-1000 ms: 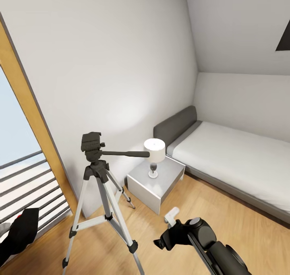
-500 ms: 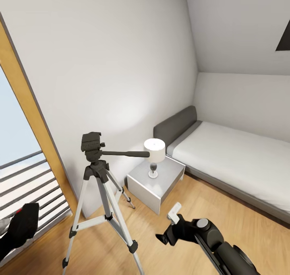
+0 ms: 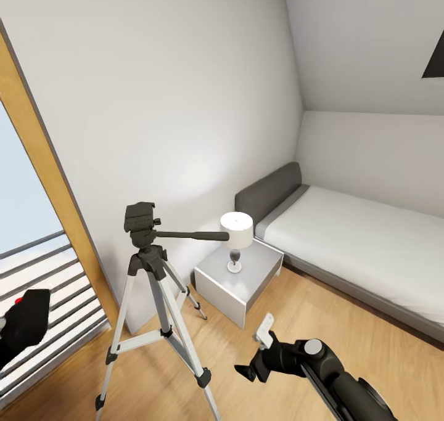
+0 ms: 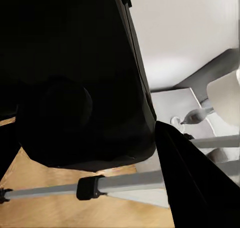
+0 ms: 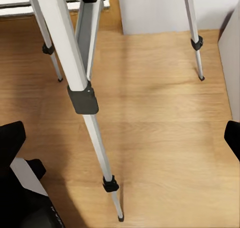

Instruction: Attach the digital camera to the camera tripod in the bedroom.

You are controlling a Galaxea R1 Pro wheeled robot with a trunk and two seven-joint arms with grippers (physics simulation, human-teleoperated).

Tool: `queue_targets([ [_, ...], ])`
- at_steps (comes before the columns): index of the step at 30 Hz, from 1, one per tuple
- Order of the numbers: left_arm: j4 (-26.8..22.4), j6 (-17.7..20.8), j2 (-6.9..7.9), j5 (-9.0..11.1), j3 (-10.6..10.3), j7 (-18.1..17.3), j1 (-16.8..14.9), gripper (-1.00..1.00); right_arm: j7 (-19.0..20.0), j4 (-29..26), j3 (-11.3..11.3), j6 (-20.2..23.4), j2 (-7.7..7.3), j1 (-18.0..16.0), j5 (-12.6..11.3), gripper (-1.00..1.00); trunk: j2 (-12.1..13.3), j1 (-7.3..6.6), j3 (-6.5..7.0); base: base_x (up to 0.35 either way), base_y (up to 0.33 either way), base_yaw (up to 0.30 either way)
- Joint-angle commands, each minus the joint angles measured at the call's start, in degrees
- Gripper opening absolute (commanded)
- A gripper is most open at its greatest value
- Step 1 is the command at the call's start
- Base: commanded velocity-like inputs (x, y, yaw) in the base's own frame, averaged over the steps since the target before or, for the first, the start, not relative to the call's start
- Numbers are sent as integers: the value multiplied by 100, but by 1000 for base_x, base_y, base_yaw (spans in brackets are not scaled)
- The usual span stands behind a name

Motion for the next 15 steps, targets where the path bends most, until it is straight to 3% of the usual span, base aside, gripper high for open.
queue_targets([
  [1,-14,-86,17,-49,5,-35,0,-100,43,-6,-2,12,1,-18,19,100,-7,2,-8,0,0,0],
  [5,-46,-626,66,-362,1,-210,-2,-100,284,-167,-29,48,15,-58,-22,100,-7,2,-8,0,0,0],
  [6,-59,-859,101,-571,4,-437,-23,-100,502,-306,-42,151,19,-67,-15,100,-7,2,-8,0,0,0],
  [8,-64,-1014,149,-754,10,-699,-46,-100,685,-422,-55,267,10,-74,-11,100,-7,2,-8,0,0,0],
  [15,-90,-1259,395,-1051,17,-1446,-90,-100,946,-787,-66,469,28,-87,-11,100,-7,2,-8,0,0,0],
])
